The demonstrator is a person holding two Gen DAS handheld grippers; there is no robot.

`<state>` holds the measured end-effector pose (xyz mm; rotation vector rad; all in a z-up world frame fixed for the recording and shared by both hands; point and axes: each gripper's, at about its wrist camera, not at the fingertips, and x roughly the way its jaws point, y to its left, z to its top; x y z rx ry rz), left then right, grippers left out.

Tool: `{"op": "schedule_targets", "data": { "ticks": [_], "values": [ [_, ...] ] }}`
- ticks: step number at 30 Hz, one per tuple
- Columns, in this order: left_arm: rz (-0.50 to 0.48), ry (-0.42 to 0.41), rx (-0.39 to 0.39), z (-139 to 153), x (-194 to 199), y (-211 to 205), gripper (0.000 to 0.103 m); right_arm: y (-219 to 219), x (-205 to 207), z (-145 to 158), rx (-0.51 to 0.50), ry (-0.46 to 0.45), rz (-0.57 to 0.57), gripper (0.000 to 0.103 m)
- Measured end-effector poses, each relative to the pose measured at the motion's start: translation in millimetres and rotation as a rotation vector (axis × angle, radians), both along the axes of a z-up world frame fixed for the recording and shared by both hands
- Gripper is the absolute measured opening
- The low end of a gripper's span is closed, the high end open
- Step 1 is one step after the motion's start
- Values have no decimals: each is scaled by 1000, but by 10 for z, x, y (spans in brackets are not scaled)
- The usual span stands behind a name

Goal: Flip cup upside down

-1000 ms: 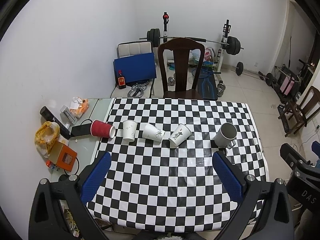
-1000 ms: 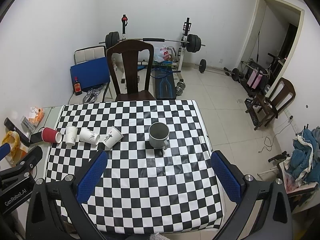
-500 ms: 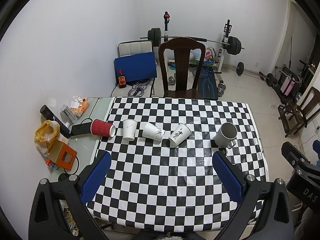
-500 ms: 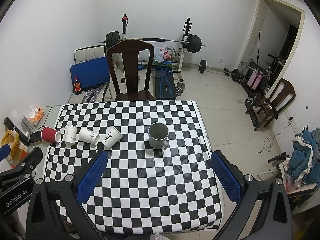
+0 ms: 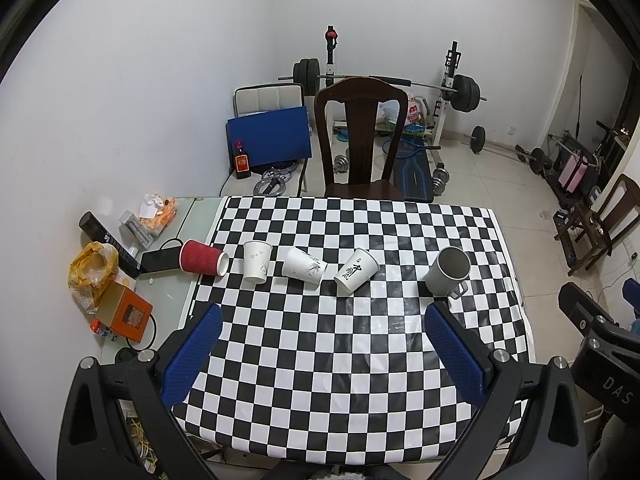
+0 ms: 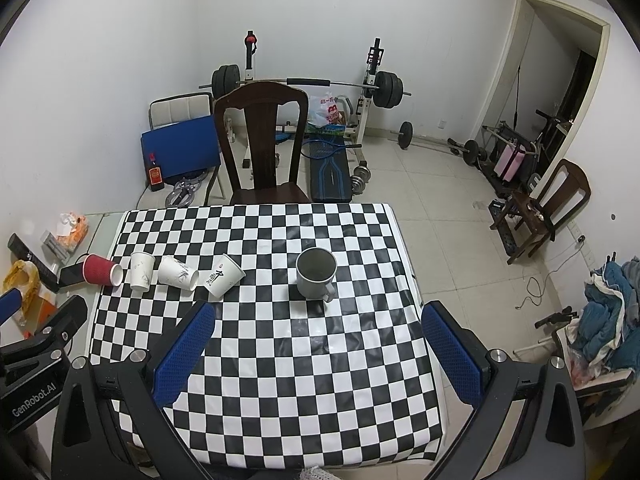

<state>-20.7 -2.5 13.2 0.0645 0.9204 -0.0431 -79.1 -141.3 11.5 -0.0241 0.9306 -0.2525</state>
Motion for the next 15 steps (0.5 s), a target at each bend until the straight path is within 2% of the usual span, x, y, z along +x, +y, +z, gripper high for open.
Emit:
{"op": "schedule_targets", "data": {
  "ticks": [15],
  "values": [
    [-1,-4,-3,-53,69,-65,103,-31,14,-19,14,1,-2,103]
  ]
}}
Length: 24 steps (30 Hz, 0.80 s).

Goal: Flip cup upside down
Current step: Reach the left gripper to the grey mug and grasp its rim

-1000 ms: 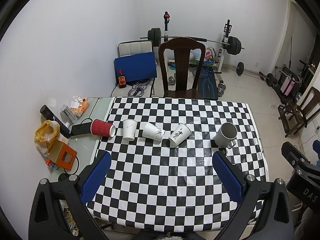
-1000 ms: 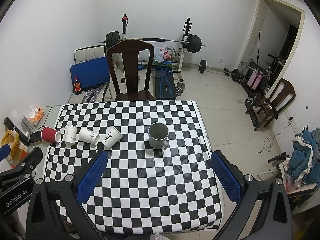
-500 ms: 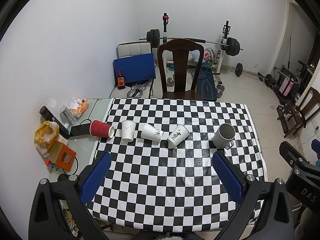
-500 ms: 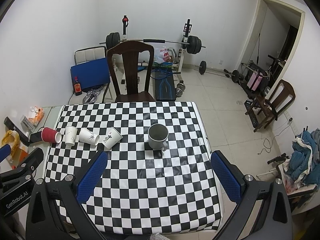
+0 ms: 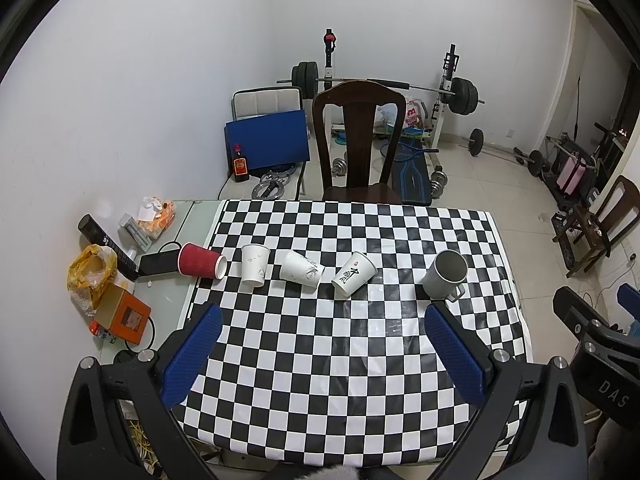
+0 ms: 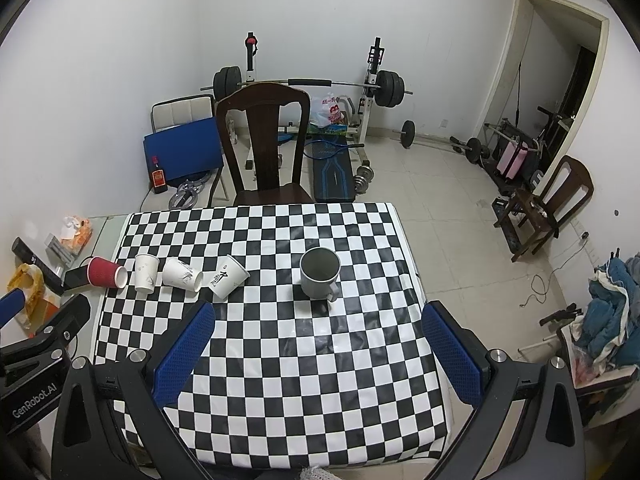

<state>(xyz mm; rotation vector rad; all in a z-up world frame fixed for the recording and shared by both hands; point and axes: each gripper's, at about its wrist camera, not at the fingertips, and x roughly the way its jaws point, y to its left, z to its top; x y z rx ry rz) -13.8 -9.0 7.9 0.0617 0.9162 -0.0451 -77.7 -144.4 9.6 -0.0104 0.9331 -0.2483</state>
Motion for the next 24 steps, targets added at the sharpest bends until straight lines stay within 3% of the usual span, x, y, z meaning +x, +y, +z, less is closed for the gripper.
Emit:
{"op": "schedule_targets", "data": {
  "ticks": [5,8,16,19,24],
  "values": [
    [-13,-28,20,-118,167,-129,103,-124,113,-100,43,0,-52,103],
    [-45,-13,59,-439,460,-310,103,-349,244,-361,45,31,-99,103],
    [-229,111,53,-1708,1212,-879,103,-1243,582,-1867,69,240,-251,103],
    [-295,94,27,-2130,1349,-1174,103,-1533,679,-2454,102,297,-284,103],
    [-422,40,19,-2716,1547,-1684,99,-1865,813,-3156,127,320,-302,103]
  ]
}}
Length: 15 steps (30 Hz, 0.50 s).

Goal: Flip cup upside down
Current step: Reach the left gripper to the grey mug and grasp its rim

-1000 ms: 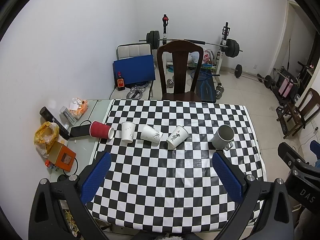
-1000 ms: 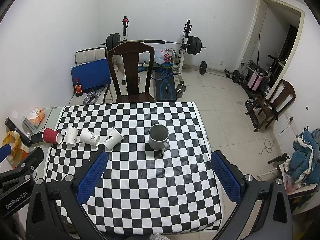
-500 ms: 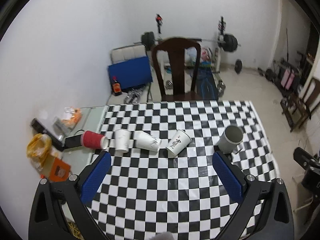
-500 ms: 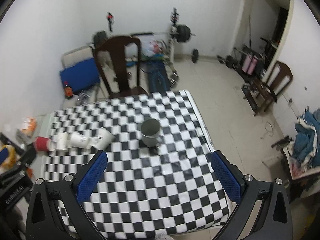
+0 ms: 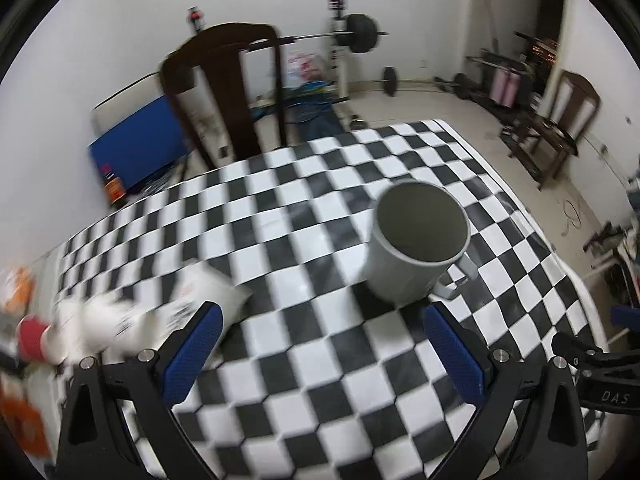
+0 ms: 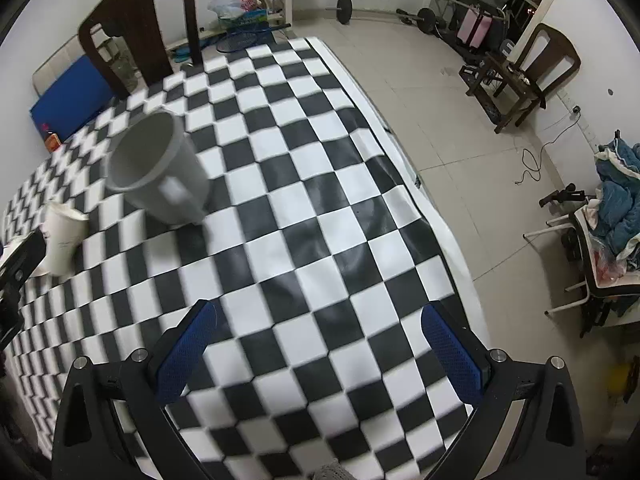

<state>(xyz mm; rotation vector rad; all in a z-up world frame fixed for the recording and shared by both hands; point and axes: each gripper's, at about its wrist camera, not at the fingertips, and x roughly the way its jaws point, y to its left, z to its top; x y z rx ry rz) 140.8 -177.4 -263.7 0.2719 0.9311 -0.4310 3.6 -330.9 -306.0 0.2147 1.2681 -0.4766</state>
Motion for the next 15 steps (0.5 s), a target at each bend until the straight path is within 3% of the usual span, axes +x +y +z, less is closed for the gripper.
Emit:
{"op": "schedule_targets", "data": {
  "ticks": [2,8,15],
  "values": [
    [-48,-21,-7,-148,41,-150,92,-103,57,-197,-8,6,-5,103],
    [-150,-71,-13,-483,122,-479,91,-287,179,-563,-30,16,17,103],
    [-220,-111,-56,-643,216,-683,91,-450,224,-771,-16,20,35,103]
  ]
}}
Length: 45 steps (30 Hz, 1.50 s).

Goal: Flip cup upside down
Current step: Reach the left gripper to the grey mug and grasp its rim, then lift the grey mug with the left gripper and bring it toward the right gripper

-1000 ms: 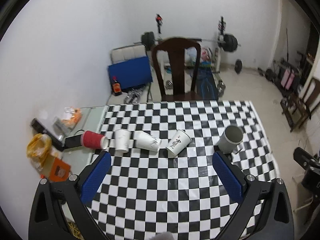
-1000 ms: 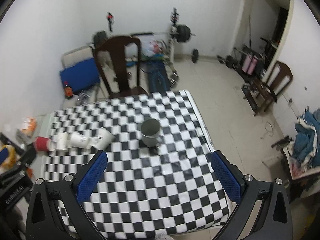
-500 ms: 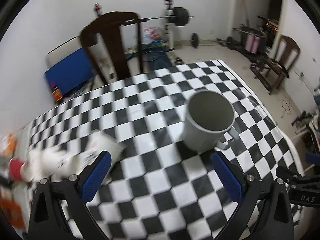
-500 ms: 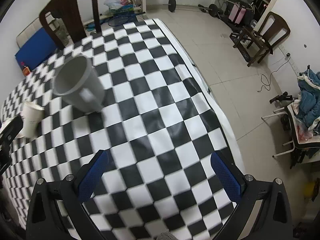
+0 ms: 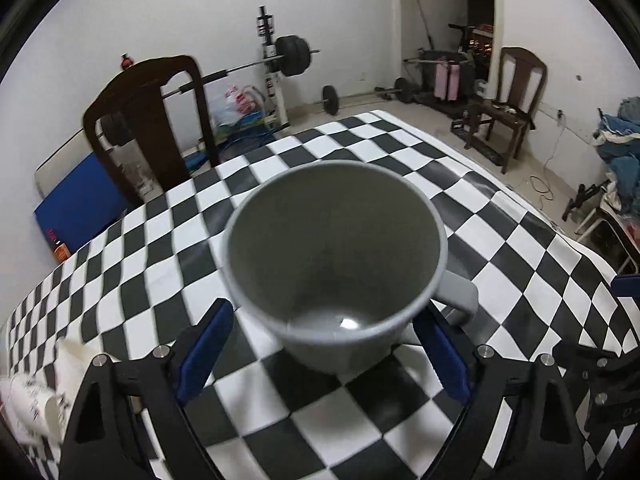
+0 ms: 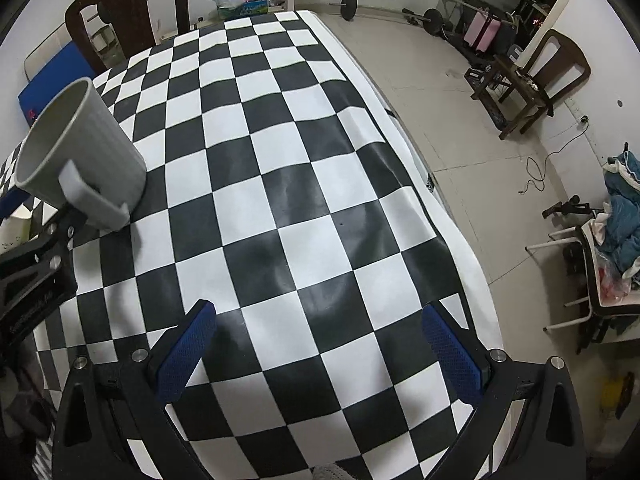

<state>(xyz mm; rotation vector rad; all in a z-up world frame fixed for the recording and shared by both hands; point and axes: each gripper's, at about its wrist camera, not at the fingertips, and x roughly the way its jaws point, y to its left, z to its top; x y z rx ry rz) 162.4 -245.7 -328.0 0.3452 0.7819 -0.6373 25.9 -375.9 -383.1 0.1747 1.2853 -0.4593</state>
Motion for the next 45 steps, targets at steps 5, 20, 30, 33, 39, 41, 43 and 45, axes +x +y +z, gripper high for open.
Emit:
{"op": "schedule_targets", "data": {
  "ticks": [5,20,30,33,39,41,43,45],
  "values": [
    [-46,-37,-42,-14,59,-63,81,-62,-3,-74,14,-4,5,103],
    [-32,-21,-45,349,-148,132,79,-14,-94,99,-13,14,-9,103],
    [84,263,75,856,-722,718,80,180,-524,381,109,91,-42,103],
    [157,404,92,882,-880,941,80,323,-606,362,132,158,-23,103],
    [285,723,168,482,-1141,1179,80,527,-775,181,169,265,31,103],
    [311,839,175,219,-1135,1201,80,576,-784,119,171,296,42,103],
    [328,901,190,44,-1106,1176,80,597,-790,86,177,313,44,103],
    [339,971,211,-144,-1068,1120,80,607,-781,74,169,327,53,103]
  ]
}}
